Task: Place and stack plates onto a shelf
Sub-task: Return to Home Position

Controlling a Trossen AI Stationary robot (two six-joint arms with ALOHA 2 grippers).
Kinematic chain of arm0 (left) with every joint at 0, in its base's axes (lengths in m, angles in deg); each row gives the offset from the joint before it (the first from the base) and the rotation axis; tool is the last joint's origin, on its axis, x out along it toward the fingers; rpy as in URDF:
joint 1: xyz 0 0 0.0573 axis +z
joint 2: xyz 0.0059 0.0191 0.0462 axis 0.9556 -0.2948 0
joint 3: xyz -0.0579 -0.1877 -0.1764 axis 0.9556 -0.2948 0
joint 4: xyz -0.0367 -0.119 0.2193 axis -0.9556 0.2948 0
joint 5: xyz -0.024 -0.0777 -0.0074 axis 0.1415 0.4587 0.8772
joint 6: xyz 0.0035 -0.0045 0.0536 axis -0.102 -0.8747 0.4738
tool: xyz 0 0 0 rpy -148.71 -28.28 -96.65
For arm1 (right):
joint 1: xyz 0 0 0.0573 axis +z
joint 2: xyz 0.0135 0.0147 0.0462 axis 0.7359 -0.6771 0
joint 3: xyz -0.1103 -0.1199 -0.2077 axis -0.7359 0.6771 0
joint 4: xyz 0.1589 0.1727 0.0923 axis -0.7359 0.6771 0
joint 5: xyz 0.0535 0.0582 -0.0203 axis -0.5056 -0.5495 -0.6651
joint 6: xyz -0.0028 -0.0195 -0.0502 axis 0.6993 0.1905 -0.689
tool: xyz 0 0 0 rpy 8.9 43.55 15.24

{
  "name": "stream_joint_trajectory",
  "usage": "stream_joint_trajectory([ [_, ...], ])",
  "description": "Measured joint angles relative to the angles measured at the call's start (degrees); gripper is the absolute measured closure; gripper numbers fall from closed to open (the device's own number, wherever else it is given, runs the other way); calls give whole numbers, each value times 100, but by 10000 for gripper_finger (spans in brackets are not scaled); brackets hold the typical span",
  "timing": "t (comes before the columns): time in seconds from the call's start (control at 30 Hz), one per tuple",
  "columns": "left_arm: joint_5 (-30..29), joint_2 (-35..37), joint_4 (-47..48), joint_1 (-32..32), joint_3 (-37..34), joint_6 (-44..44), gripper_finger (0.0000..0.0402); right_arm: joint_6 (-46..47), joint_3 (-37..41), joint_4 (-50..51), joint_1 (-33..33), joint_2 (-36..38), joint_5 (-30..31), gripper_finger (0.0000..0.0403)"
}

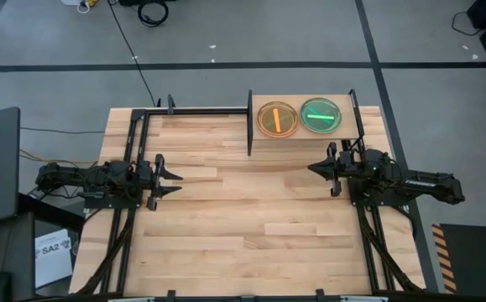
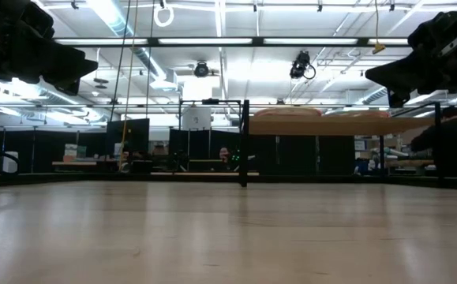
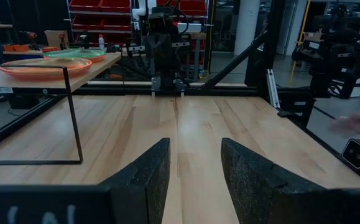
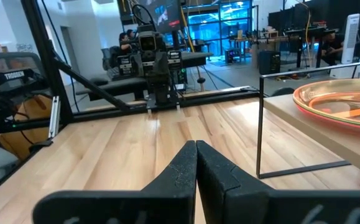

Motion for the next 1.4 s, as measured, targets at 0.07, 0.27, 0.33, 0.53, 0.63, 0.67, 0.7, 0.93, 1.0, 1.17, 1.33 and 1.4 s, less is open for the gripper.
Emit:
stream_joint_trajectory([
  [0.07,0,0,0,0,0,-2,251,0,0,0,0,0,-2,389],
  [0.27,-2,0,0,0,-2,1,251,1,0,0,0,0,-3,389],
  [0.33,-2,0,0,0,-2,-2,251,2,0,0,0,0,-4,389],
  [0.53,-4,0,-1,0,-4,1,251,2,0,0,0,0,-4,389],
  [0.63,-4,0,-2,0,-5,0,251,2,0,1,0,0,-4,389],
  [0.67,-4,0,-2,0,-7,2,251,2,0,2,-1,0,-4,389],
  [0.7,-4,0,-2,0,-7,0,251,2,0,2,0,0,-4,389],
  [0.93,-4,1,0,-1,-7,1,251,3,0,2,0,0,-7,389],
  [1.0,-7,26,-27,-2,-10,0,251,3,0,2,-1,0,-7,389],
  [1.17,-22,24,-171,-9,-31,0,251,4,0,2,0,0,-9,389],
  [1.33,-17,24,-201,-9,-31,2,251,4,0,2,-1,2,-10,389],
  [1.4,-17,24,-221,-9,-31,0,251,2,0,2,0,0,-11,389],
])
